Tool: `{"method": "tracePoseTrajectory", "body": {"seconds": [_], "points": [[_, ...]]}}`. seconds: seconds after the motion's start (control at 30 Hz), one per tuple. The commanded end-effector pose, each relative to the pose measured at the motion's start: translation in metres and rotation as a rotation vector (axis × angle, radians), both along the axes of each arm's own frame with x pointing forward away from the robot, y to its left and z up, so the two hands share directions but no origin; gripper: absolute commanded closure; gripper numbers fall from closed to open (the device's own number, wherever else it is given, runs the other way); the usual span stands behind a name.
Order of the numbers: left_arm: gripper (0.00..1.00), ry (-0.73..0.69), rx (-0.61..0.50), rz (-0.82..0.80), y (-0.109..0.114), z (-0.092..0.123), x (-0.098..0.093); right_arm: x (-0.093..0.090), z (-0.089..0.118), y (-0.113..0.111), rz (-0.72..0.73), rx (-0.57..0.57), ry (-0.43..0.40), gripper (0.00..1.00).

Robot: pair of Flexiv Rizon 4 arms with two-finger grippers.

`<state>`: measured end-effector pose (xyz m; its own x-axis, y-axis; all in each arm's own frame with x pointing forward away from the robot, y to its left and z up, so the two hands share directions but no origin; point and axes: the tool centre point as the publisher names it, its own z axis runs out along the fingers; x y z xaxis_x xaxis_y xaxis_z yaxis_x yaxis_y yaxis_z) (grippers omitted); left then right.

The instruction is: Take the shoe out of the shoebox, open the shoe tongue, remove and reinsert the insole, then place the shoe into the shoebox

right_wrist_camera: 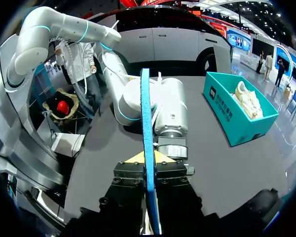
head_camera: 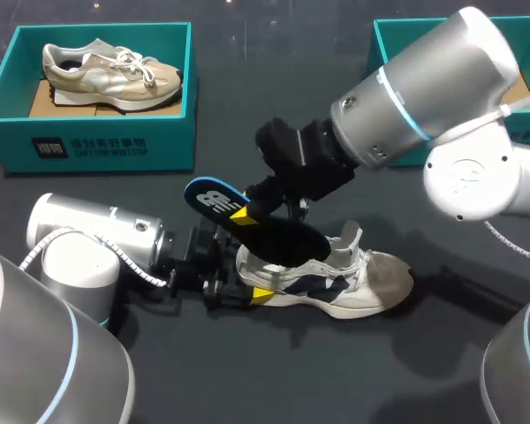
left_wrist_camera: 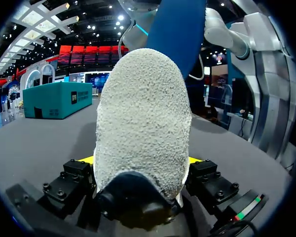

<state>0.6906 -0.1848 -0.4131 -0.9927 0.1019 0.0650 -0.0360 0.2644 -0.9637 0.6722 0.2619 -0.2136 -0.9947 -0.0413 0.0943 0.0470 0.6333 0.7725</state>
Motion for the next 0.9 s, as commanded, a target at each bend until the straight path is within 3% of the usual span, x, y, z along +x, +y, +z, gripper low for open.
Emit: {"method": "tracePoseTrajectory", "body": {"seconds": [0.03, 0.5, 0.7, 0.9], "points": [[1.0, 0.0, 0.003, -0.001, -0.001, -0.001, 0.0, -0.007, 0.02, -0.044, 0.008, 0.107, 0.007, 1.0], [1.0, 0.0, 0.003, -0.001, -0.001, -0.001, 0.0, -0.007, 0.02, -0.044, 0.008, 0.107, 0.007, 1.0], [1.0, 0.0, 0.003, -0.001, -0.001, -0.001, 0.0, -0.028, 0.05, -0.077, -0.026, 0.218, 0.054, 1.0], [1.0, 0.0, 0.003, -0.001, -0.001, -0.001, 0.0, -0.046, 0.087, -0.093, 0.002, 0.281, 0.014, 1.0]]}}
